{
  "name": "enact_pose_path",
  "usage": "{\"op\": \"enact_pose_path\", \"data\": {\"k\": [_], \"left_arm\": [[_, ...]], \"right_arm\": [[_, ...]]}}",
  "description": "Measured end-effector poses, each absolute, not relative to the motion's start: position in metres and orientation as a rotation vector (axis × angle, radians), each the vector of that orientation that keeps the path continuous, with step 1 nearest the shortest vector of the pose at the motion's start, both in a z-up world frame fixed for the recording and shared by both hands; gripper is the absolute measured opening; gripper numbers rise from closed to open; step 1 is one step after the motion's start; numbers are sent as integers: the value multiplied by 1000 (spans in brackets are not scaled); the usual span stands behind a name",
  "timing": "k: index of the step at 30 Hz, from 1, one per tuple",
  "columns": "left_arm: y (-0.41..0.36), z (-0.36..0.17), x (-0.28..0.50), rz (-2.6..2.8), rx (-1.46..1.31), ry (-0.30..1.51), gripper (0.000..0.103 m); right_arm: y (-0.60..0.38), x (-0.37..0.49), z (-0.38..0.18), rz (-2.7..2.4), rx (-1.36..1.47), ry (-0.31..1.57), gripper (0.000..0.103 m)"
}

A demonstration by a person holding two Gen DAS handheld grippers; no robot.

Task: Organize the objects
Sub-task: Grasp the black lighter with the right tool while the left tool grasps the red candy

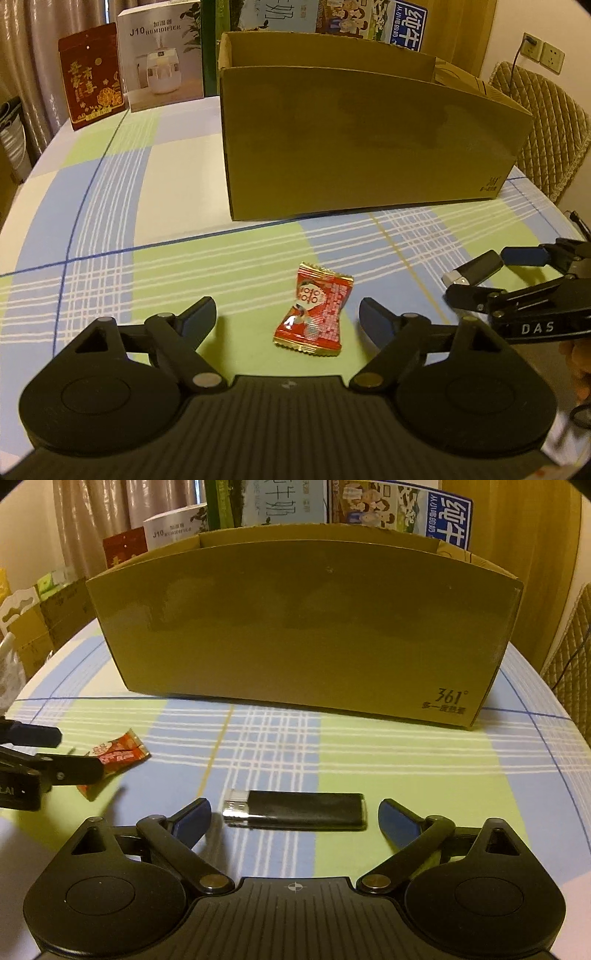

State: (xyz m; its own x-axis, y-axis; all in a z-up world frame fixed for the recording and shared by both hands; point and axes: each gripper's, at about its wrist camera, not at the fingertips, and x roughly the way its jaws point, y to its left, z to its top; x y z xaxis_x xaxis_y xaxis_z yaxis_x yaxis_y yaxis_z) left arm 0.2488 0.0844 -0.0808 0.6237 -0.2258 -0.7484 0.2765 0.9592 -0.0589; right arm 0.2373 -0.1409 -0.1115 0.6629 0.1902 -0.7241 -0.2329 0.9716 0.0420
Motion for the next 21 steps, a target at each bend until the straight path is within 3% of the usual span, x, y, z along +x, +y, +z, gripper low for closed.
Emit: {"op": "enact_pose_path", "data": {"k": [7, 10, 16, 18, 21], "left_arm": [[76, -86, 250, -309, 75, 857, 81], [76, -86, 251, -306, 70, 857, 78], [70, -88, 256, -319, 88, 861, 56], [67, -90, 257, -321, 108, 871, 40], [63, -91, 257, -312, 138, 870, 27]], "right_arm": [[-134, 236, -115, 227, -82, 785, 93], [-135, 235, -113, 231, -86, 776, 80], [-134, 236, -112, 244, -89, 783, 78], [-134, 235, -112, 245, -89, 782, 78], [-134, 235, -113, 245, -88, 783, 78]]}}
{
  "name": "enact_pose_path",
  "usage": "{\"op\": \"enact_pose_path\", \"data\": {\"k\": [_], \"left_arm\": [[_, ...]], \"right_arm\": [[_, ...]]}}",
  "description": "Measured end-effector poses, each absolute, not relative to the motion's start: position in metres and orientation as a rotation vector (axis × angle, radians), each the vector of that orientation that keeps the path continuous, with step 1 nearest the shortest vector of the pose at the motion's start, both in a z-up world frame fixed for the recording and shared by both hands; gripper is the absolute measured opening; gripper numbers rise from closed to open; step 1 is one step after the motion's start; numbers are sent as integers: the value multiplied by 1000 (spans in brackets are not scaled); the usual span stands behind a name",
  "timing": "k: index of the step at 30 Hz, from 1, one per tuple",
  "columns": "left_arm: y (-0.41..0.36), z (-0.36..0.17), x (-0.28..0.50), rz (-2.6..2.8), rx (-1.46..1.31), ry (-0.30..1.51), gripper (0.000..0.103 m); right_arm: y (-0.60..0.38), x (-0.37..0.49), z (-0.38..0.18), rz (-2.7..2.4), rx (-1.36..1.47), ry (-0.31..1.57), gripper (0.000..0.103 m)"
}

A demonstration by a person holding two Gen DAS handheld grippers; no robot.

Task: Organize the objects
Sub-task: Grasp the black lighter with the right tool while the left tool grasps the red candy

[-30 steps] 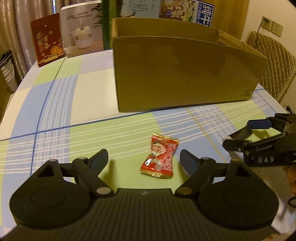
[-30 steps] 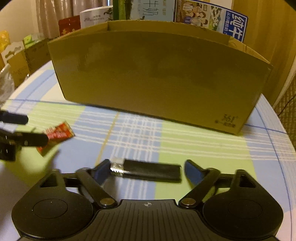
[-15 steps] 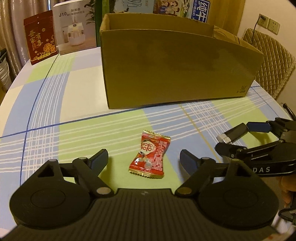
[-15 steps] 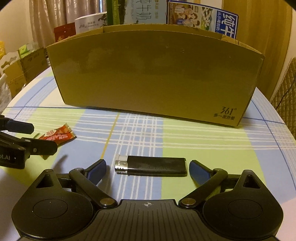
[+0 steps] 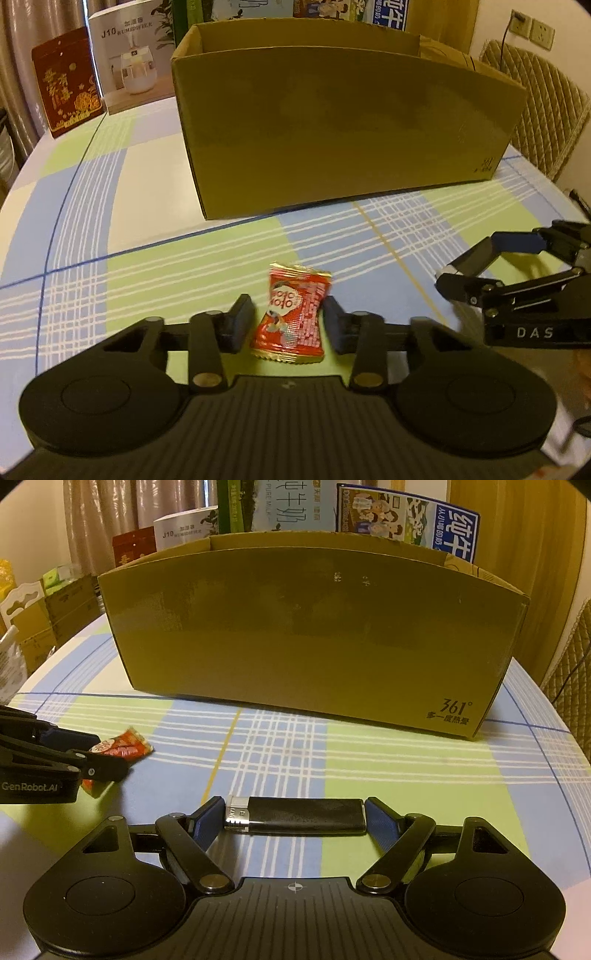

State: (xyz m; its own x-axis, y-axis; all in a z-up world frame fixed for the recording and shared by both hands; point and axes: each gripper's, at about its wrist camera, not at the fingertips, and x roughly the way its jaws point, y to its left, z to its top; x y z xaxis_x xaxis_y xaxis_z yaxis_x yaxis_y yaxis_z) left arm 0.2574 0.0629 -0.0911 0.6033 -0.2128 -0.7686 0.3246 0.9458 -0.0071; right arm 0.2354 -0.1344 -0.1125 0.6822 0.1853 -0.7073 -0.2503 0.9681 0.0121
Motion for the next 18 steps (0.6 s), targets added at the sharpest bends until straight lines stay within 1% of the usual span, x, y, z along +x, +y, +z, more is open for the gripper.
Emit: {"op": "enact_pose_path", "data": {"k": [5, 10, 18], "left_arm": [[63, -88, 255, -307, 102, 873, 25], [64, -81, 252, -283, 66, 840, 25], [64, -77, 244, -257, 41, 844, 25]], "right_arm": [[-135, 235, -111, 239, -91, 780, 78], [-138, 235, -107, 232, -89, 768, 78], [-139, 230, -99, 232, -65, 761, 78]]}}
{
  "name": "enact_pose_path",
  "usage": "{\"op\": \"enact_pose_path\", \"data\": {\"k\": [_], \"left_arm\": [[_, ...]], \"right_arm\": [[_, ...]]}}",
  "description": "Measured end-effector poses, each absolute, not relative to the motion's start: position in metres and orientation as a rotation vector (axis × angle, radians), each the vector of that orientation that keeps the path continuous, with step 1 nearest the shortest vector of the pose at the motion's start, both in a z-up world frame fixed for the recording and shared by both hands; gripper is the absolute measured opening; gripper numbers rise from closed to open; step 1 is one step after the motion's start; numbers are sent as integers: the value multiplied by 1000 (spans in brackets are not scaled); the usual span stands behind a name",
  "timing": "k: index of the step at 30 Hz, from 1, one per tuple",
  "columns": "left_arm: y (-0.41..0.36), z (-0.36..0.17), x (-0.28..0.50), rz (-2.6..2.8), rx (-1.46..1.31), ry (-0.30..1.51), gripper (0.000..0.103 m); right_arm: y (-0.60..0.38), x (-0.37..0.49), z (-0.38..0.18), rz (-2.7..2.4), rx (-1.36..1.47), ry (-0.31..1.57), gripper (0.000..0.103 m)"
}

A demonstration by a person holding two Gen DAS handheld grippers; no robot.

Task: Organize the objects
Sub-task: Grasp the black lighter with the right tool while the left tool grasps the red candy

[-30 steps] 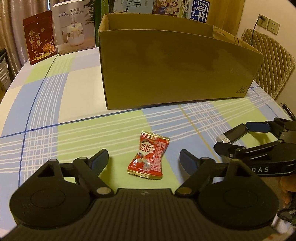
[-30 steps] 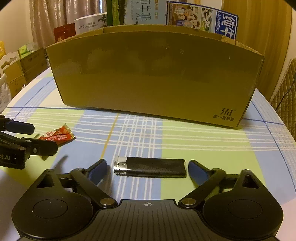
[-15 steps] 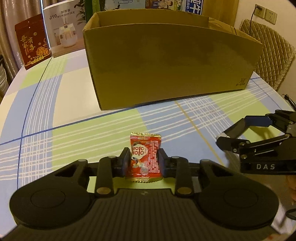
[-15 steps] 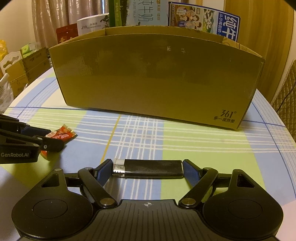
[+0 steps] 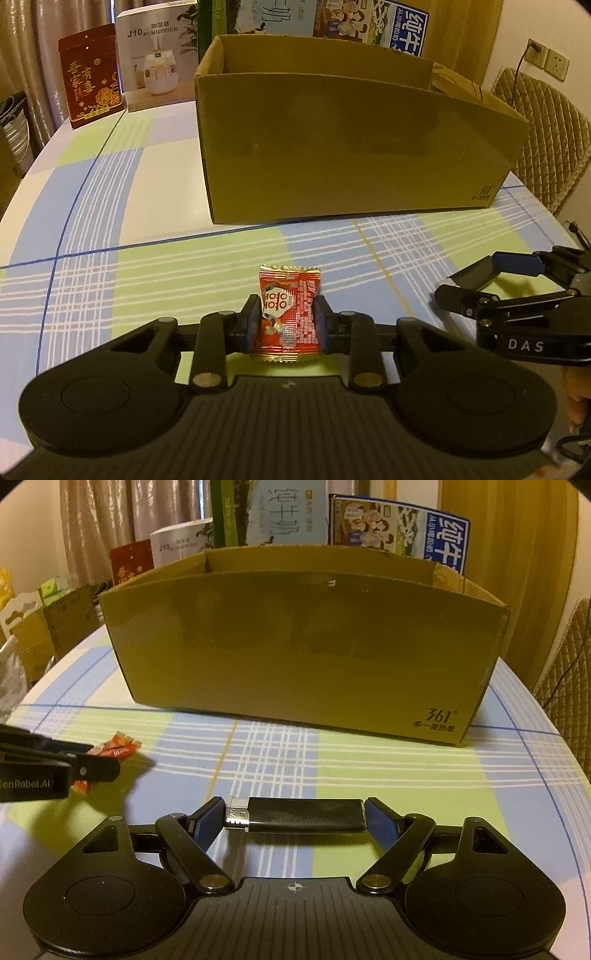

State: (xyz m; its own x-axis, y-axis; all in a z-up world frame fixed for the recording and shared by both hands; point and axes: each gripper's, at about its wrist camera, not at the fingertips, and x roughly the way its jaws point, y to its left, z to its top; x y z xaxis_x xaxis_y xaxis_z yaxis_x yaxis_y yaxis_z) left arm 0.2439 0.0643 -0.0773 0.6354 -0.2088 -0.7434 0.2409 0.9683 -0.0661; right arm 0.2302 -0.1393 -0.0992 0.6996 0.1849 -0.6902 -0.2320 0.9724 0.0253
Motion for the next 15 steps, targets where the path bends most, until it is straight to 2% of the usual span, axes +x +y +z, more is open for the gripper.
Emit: {"op": "enact_pose_path", "data": {"k": [15], "left_arm": [[42, -25, 200, -197, -31, 837, 25]], "right_arm": [[-170, 187, -39, 217, -10, 713, 78]]}}
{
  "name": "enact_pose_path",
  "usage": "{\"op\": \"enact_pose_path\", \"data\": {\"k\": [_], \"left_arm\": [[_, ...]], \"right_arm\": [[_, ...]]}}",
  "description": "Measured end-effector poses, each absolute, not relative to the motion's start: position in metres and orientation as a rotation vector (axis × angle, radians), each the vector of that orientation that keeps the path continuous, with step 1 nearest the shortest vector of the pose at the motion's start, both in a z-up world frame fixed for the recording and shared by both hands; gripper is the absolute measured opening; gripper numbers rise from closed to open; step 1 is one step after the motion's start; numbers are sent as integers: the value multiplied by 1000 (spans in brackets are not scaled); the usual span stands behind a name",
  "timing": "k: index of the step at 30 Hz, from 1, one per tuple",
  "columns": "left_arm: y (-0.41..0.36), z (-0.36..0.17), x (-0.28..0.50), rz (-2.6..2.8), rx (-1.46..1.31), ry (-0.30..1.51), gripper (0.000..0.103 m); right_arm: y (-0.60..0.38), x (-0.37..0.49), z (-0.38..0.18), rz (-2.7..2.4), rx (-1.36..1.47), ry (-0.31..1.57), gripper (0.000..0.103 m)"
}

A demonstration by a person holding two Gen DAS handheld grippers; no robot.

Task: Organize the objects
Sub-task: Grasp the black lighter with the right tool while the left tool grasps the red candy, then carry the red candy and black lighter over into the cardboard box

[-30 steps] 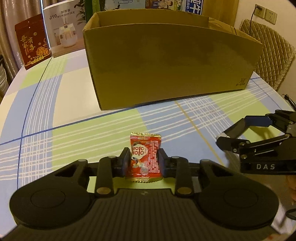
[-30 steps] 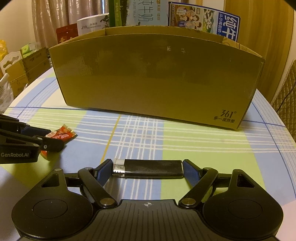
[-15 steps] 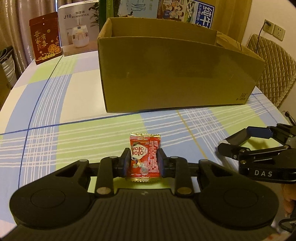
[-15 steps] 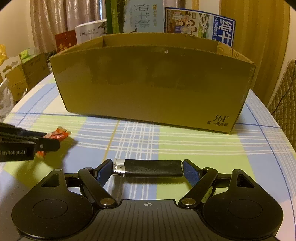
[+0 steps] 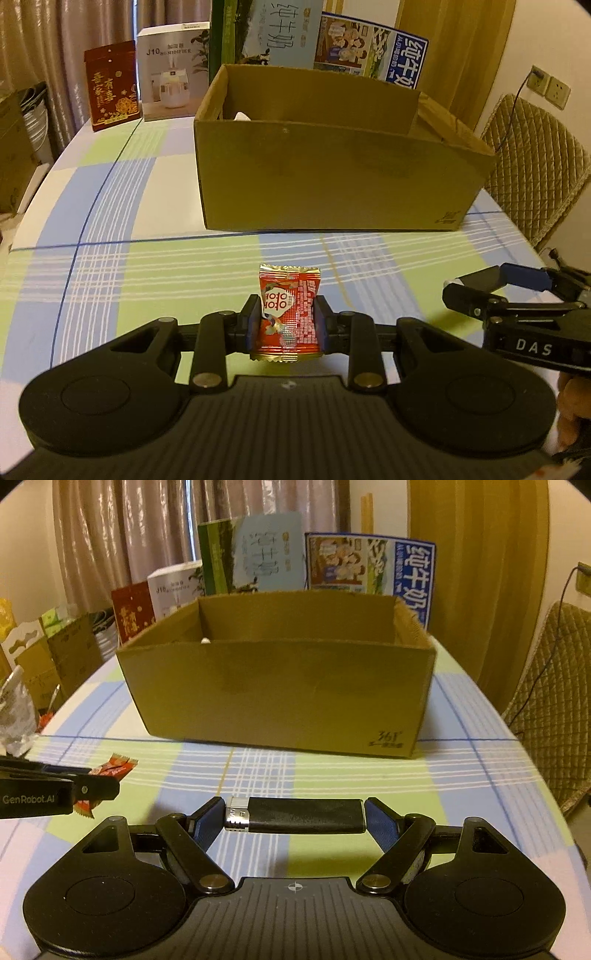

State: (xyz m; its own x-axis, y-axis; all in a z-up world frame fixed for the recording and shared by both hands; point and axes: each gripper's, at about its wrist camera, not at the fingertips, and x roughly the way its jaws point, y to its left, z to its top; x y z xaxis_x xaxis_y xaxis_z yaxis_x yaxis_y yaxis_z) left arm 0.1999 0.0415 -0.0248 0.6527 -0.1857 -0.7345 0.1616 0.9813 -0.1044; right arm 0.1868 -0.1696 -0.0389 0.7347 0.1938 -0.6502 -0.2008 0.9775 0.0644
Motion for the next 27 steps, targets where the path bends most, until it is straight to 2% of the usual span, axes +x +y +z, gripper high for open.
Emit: {"op": "enact_pose_path", "data": {"k": [11, 27], "left_arm": [[16, 17, 153, -162, -62, 816, 25], [-4, 49, 117, -163, -23, 776, 25]], "right_arm": [[-191, 151, 1, 217, 39, 676, 78], [-213, 121, 34, 211, 86, 641, 78]]}}
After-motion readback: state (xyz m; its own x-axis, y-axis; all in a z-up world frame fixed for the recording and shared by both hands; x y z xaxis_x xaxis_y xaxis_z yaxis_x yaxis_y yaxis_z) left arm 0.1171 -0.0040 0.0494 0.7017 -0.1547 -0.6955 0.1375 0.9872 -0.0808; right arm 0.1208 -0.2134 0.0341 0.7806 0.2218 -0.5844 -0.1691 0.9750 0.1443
